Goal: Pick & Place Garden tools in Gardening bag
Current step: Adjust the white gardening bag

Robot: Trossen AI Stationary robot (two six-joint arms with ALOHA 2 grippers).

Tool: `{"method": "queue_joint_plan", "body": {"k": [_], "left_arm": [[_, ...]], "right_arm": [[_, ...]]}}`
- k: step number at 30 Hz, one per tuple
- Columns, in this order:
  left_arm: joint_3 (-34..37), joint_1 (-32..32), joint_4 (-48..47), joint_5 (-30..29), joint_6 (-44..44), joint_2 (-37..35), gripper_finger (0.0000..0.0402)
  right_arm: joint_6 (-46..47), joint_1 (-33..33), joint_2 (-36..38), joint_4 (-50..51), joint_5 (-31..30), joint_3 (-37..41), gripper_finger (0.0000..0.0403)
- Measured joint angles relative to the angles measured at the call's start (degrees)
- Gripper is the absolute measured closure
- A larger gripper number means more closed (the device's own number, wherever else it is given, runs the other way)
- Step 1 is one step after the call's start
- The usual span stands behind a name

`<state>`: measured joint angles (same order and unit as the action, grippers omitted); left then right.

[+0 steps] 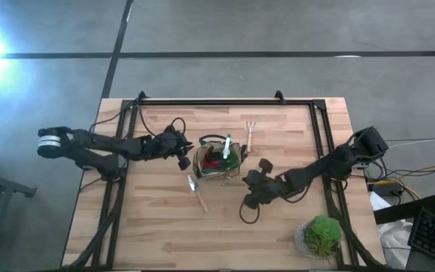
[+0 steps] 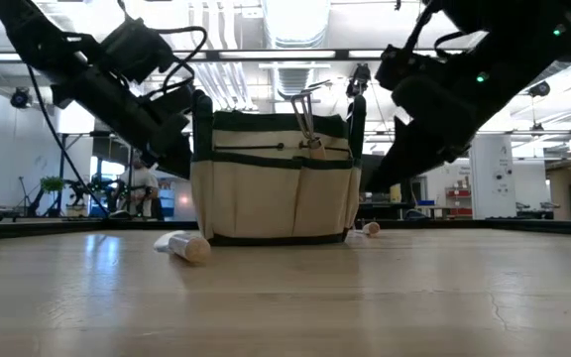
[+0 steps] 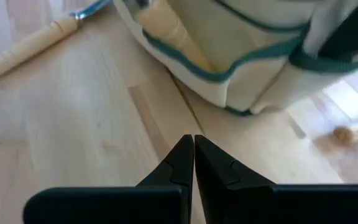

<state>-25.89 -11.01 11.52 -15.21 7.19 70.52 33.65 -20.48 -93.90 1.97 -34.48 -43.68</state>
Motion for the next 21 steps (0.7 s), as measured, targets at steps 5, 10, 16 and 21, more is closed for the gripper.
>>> {"method": "queue_joint_plan", "body": {"k": [5, 10, 16, 21], "left_arm": [[0.0, -0.3, 2.1, 0.7, -0.1, 2.5, 0.0337], [0.0, -0.5, 5.0, 4.6, 0.0, 4.7, 0.0337], [0.0, -0.5, 5.7, 7.4, 1.9, 6.0, 0.0337], [-0.2, -0.3, 6.8, 10.5, 3.3, 6.2, 0.0337]], "right_arm": [[-3.6, 3.0, 0.7, -1.6, 1.9, 0.0, 0.0395], [-5.5, 6.7, 0.5, -1.5, 3.3, 0.0, 0.0395], [-8.4, 9.9, 0.5, -2.6, 3.6, 0.0, 0.0395], [-10.4, 12.3, 0.5, -3.0, 5.3, 0.0, 0.0395]]}}
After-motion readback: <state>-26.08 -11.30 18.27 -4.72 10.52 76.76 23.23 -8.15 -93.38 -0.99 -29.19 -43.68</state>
